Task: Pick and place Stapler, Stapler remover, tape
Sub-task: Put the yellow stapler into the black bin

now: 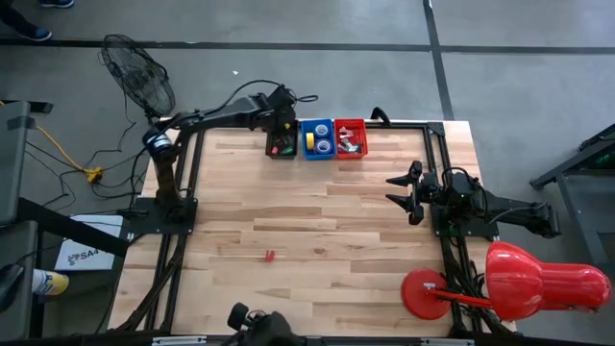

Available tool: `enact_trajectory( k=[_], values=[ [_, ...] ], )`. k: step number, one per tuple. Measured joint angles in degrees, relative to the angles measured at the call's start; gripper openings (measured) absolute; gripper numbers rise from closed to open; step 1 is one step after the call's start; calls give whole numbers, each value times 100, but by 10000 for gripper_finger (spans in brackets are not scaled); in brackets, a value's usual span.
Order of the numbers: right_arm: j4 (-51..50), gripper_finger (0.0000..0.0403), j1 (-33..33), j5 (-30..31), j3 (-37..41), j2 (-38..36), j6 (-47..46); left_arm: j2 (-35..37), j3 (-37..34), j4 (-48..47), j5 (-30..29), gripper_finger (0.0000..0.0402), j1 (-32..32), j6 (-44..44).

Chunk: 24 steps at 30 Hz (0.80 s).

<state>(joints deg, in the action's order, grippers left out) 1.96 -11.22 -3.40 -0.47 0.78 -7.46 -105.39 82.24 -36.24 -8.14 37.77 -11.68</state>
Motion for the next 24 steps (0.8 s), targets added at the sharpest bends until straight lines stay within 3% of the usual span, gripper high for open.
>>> enact_trajectory(
  k=[5,18,24],
  values=[
    [0,227,2,-1,0,1,2,-432,443,-702,29,68,12,142],
    [-2,227,0,0,0,0,0,-781,489,-819,118,69,12,312],
    [-2,227,2,0,0,2,2,-781,488,-906,258,100,12,308]
  ],
)
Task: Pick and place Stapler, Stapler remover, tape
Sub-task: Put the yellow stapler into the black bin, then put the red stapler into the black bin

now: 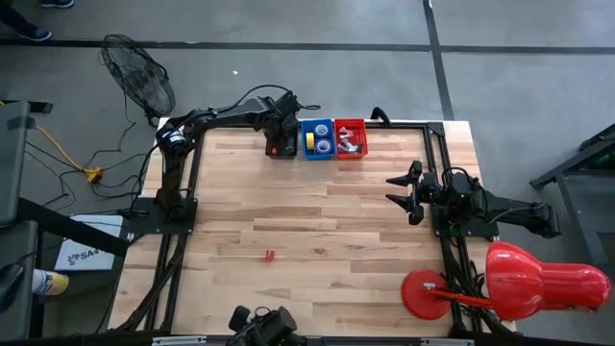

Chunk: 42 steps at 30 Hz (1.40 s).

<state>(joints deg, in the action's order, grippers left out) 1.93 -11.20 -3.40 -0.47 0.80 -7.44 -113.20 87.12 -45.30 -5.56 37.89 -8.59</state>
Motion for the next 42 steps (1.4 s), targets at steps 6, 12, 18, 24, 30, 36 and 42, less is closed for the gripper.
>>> enact_trajectory(
  k=[6,12,18,24,30,36,42],
  values=[
    [1,227,-1,-1,0,-1,-1,1,-1,-160,11,144,0,-62],
    [1,227,-1,-1,0,-1,-1,43,-1,-225,161,175,0,-319],
    [1,227,-2,-1,0,-1,-2,43,22,-581,1010,177,0,-867],
    [0,227,-2,0,0,0,0,53,462,-1824,990,176,-168,-1218],
    [0,227,-2,0,0,0,0,487,640,-2337,219,176,-546,-991],
    [4,227,-2,0,0,0,-1,1173,639,-2484,-140,176,-963,-163],
    [13,227,-2,0,0,0,-2,1758,613,-3285,-779,176,-1777,1087]
  ],
)
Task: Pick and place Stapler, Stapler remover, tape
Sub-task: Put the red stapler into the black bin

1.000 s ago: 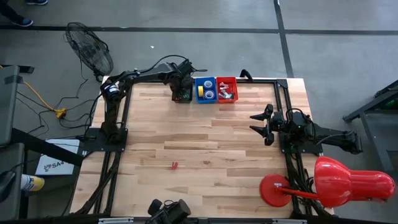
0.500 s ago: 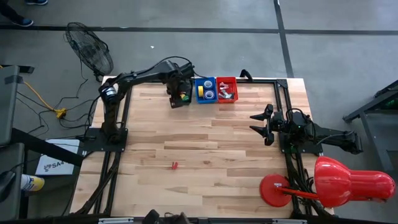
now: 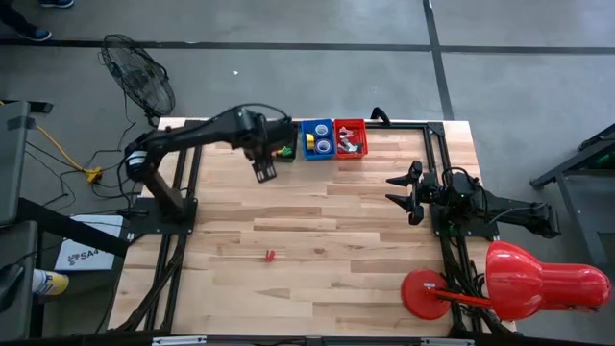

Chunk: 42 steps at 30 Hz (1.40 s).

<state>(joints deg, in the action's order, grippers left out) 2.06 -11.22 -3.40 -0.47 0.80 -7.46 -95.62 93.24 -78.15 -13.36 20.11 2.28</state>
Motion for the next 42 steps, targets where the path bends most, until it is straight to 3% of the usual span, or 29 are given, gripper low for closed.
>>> enact_trajectory(
  k=[7,11,17,22,33,42],
  values=[
    [15,227,2,-6,0,0,2,298,-288,-447,-516,176,-1210,1698],
    [16,227,2,-4,0,-4,0,296,-489,-471,-521,183,-1864,2554],
    [18,227,0,-4,0,-4,1,278,-933,-267,-496,226,-2768,4043],
    [20,227,2,-4,0,-4,2,278,-1454,264,-123,266,-3291,5097],
    [27,227,0,-4,0,-4,2,276,-2837,2770,556,277,-3717,6098],
    [29,227,1,-2,0,-4,1,276,-3208,3466,857,277,-3855,6691]
  ],
)
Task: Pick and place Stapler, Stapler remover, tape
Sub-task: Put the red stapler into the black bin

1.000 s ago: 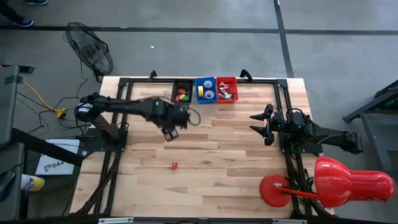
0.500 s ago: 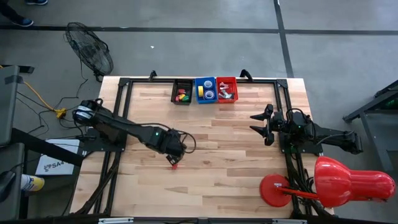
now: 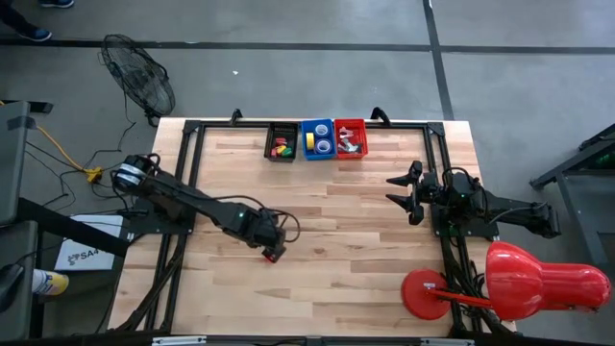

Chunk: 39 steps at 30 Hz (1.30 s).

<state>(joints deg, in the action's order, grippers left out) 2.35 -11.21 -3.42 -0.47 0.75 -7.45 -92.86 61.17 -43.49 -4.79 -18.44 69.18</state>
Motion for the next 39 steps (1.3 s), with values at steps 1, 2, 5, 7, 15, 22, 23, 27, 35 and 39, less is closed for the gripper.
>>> enact_trajectory(
  k=[1,2,5,7,15,22,23,27,35,39],
  values=[
    [0,227,-1,0,0,0,-1,0,0,9,-4,277,-44,73],
    [0,227,1,0,0,0,-1,0,0,-2,-10,277,-80,164],
    [0,227,-1,0,0,0,1,-118,4,60,-48,277,-170,379],
    [0,227,1,1,0,0,0,-232,-2,77,11,277,-240,476],
    [-17,227,1,3,0,21,0,-750,2,626,132,277,-344,753],
    [-24,227,-1,4,0,39,-1,-941,21,745,139,277,-336,761],
    [-25,227,0,4,0,39,0,-959,30,733,151,276,-336,761],
    [-28,227,-1,4,0,39,1,-1079,30,735,307,256,-334,759],
    [-33,227,-1,4,0,39,1,-1100,70,590,341,179,-330,760],
    [-33,227,0,4,0,39,0,-1109,156,468,325,141,-328,761]
  ],
)
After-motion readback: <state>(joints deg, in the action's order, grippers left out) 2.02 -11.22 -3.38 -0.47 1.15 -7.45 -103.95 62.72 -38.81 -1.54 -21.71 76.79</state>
